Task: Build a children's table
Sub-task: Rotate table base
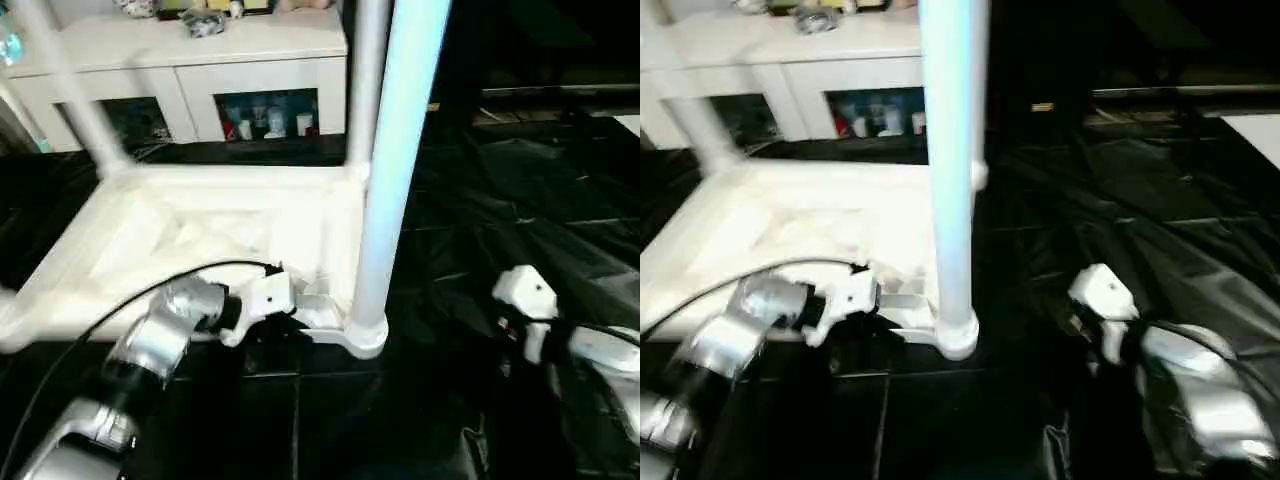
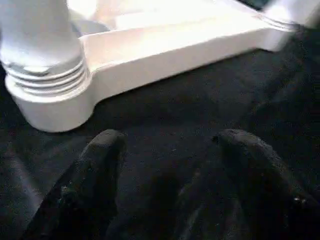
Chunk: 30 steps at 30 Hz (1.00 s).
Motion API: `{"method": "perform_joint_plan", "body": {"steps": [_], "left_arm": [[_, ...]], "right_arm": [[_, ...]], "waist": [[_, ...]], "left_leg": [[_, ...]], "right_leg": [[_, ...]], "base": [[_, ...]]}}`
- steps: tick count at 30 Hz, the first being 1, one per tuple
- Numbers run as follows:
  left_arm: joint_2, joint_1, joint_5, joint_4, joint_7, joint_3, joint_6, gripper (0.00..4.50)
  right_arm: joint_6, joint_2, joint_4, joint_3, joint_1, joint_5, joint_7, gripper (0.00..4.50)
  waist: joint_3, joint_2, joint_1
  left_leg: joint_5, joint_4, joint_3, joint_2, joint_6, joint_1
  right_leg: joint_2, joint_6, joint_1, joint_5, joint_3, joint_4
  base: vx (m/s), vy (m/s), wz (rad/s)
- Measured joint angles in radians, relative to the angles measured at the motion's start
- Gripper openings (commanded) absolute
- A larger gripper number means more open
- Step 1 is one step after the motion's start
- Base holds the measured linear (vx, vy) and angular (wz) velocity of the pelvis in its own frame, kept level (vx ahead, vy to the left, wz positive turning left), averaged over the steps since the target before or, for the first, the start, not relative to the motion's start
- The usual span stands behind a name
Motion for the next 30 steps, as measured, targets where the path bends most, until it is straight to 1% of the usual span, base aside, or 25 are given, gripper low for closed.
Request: {"method": "perform_joint_plan", "body": {"steps": [2,6,8,12,19,21,23,24,27,30], "left_arm": [[-0.025,0.042,-0.007,-0.044,0.053,0.027,-0.013,0.01],[-0.058,0.086,-0.035,-0.088,0.091,0.041,-0.044,0.01],[-0.058,0.100,-0.035,-0.126,0.101,0.039,-0.018,0.01],[-0.061,0.100,-0.033,-0.163,0.102,0.034,0.032,0.01],[-0.056,0.107,-0.027,-0.182,0.111,0.024,0.063,0.01],[-0.053,0.106,-0.026,-0.188,0.111,0.020,0.077,0.01],[-0.053,0.101,-0.026,-0.188,0.111,0.015,0.083,0.01],[-0.053,0.099,-0.026,-0.186,0.111,0.014,0.084,0.00],[-0.053,0.094,-0.026,-0.178,0.110,0.013,0.084,0.00],[-0.055,0.082,-0.025,-0.162,0.110,0.010,0.084,0.00]], "right_arm": [[0.005,0.035,0.008,0.003,-0.010,-0.010,-0.041,3.33],[0.017,0.066,0.007,0.022,-0.010,-0.012,-0.063,3.33],[0.015,0.082,0.007,0.031,-0.010,-0.015,-0.063,3.33],[0.008,0.106,0.007,0.050,-0.021,-0.016,-0.063,3.33],[0.013,0.122,0.007,0.048,-0.024,-0.009,-0.058,3.33],[0.013,0.124,0.004,0.049,-0.026,0.007,-0.033,3.33],[0.013,0.113,0.004,0.051,-0.030,0.008,-0.007,3.33],[0.012,0.110,0.004,0.051,-0.031,0.008,0.005,3.14],[0.012,0.105,0.004,0.059,-0.031,0.015,0.036,2.91],[0.012,0.100,0.004,0.067,-0.031,0.019,0.060,2.55]], "waist": [[0.000,0.001,-0.001],[0.002,-0.002,0.009],[0.003,-0.004,0.010],[0.004,-0.005,0.010],[0.004,-0.006,0.006],[0.004,-0.006,0.006],[0.005,-0.008,0.006],[0.005,-0.008,0.006],[0.006,-0.009,0.006],[0.007,-0.011,0.007]], "left_leg": [[0.000,0.000,0.000,0.000,0.000,0.000],[0.000,0.000,0.000,0.000,0.000,-0.002],[0.000,0.000,0.000,0.000,0.000,-0.004],[0.000,0.000,0.000,0.000,0.000,-0.006],[0.000,0.000,0.001,0.000,0.000,-0.006],[0.000,0.000,0.001,0.000,0.000,-0.006],[0.000,0.000,0.001,0.000,0.000,-0.006],[0.000,0.000,0.001,0.000,0.000,-0.006],[0.000,0.000,0.001,0.000,0.000,-0.006],[0.000,0.000,0.001,0.000,0.000,-0.005]], "right_leg": [[0.000,0.000,0.000,0.000,0.000,0.000],[0.000,0.000,0.000,0.000,0.000,0.000],[-0.001,-0.003,-0.001,0.002,0.000,-0.001],[-0.001,-0.004,-0.002,0.002,0.000,-0.002],[-0.001,-0.004,-0.002,0.002,0.000,-0.002],[-0.001,-0.004,-0.002,0.002,0.000,-0.002],[-0.001,-0.004,-0.002,0.002,0.000,-0.003],[-0.001,-0.004,-0.002,0.002,0.000,-0.003],[-0.001,-0.004,-0.002,0.002,0.000,-0.002],[-0.001,-0.005,-0.002,0.003,0.000,-0.002]], "base": [[0.000,0.000,0.00],[0.000,0.000,0.00],[0.000,0.000,0.00],[0.000,0.000,0.00],[0.000,0.000,0.00],[0.000,0.000,0.00],[0.000,0.000,0.00],[0.000,0.000,0.00],[0.000,0.000,0.00],[0.000,0.000,0.00]]}}
